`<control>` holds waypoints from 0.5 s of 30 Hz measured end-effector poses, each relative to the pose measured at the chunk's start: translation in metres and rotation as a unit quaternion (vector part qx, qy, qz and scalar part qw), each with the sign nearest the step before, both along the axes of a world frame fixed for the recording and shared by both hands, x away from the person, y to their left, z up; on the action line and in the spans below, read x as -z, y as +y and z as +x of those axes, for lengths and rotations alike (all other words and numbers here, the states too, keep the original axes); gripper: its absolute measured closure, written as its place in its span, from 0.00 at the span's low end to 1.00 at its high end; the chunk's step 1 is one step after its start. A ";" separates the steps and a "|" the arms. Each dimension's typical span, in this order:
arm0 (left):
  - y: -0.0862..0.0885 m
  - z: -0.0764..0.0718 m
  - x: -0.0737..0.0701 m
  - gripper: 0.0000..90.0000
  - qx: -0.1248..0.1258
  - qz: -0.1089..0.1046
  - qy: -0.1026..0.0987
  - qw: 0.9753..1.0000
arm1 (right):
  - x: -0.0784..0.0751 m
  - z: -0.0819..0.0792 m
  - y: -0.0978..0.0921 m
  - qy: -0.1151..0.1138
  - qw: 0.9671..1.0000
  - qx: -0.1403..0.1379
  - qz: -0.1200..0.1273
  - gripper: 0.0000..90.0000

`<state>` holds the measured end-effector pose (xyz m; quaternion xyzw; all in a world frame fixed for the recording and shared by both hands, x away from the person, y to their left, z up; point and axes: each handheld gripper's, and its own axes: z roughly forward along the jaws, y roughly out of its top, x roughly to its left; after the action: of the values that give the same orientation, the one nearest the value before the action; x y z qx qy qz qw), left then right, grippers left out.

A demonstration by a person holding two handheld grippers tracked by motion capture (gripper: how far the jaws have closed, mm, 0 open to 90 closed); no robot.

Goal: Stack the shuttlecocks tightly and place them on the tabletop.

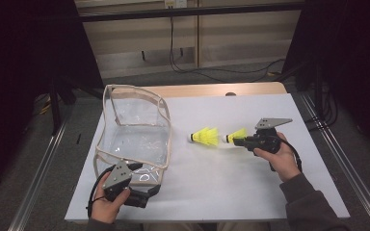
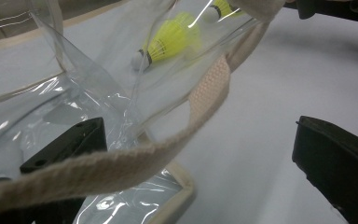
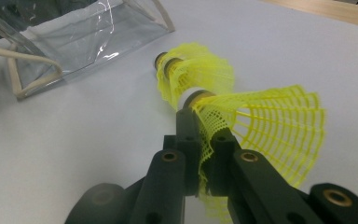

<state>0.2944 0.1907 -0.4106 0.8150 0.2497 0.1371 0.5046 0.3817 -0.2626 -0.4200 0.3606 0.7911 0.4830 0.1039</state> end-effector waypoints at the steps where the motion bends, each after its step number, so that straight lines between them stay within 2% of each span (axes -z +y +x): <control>1: 0.000 0.000 0.000 0.04 0.000 0.000 0.000 1.000 | 0.000 0.000 0.000 0.002 1.000 0.001 -0.001 0.96; 15: 0.000 0.000 0.000 0.04 0.000 0.001 0.000 1.000 | 0.001 0.005 0.005 0.000 1.000 0.000 -0.001 0.96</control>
<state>0.2942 0.1904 -0.4105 0.8155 0.2501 0.1371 0.5036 0.3867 -0.2577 -0.4214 0.3608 0.7916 0.4819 0.1043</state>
